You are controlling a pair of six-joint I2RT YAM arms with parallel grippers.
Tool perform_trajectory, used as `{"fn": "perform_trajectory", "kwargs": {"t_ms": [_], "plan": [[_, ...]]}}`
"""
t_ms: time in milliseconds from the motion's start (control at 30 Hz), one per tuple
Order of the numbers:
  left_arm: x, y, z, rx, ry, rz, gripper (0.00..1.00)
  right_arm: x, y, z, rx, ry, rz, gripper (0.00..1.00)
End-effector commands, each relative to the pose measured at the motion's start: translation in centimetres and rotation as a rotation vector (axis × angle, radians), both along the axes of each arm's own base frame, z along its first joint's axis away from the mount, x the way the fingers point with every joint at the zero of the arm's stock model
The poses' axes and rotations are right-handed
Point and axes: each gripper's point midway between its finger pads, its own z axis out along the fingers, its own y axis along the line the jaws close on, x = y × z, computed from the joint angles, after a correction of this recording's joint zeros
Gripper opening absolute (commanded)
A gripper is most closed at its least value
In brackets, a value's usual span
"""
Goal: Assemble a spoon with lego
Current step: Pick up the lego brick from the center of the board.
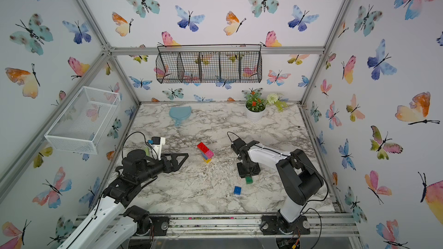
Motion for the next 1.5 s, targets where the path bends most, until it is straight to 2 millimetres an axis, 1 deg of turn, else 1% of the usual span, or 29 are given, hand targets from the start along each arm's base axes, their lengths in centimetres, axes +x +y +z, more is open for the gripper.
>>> {"fn": "perform_trajectory", "kwargs": {"t_ms": [0, 100, 267, 400, 633, 767, 867, 1033, 1133, 1300, 1467], "plan": [[-0.2, -0.1, -0.6, 0.012, 0.002, -0.017, 0.97, -0.2, -0.4, 0.5, -0.018, -0.001, 0.014, 0.46], [-0.2, -0.2, -0.7, 0.012, 0.004, -0.024, 0.97, -0.5, -0.5, 0.9, -0.016, -0.002, 0.01, 0.46], [-0.2, -0.3, -0.7, 0.011, 0.006, -0.028, 0.97, -0.9, -0.6, 1.6, 0.001, -0.001, -0.003, 0.53], [-0.3, -0.3, -1.0, 0.013, 0.012, -0.029, 0.97, -1.3, -0.5, 1.7, 0.018, 0.001, -0.005, 0.54], [-0.4, -0.2, -1.1, 0.011, 0.014, -0.03, 0.96, -1.6, -0.4, 0.7, 0.03, 0.017, -0.005, 0.49], [-0.4, -0.2, -1.2, 0.012, 0.015, -0.028, 0.96, -1.5, -0.3, 0.8, 0.035, 0.011, -0.003, 0.41], [-0.4, -0.2, -1.2, 0.012, 0.015, -0.027, 0.96, -1.5, -0.3, 0.7, 0.032, 0.016, 0.004, 0.4], [-0.4, -0.2, -1.3, 0.015, 0.016, -0.027, 0.96, -1.6, -0.2, 0.3, 0.032, 0.027, 0.011, 0.34], [-0.4, -0.2, -1.5, 0.016, 0.017, -0.026, 0.96, -1.5, -0.1, 0.3, 0.033, 0.028, 0.013, 0.34], [-0.5, -0.1, -1.4, 0.013, 0.012, -0.023, 0.96, -1.4, 0.0, 0.2, 0.032, 0.032, 0.016, 0.4], [-0.5, 0.0, -1.5, 0.016, 0.013, -0.022, 0.96, -1.5, -0.1, -0.1, 0.028, 0.034, 0.017, 0.4]]}}
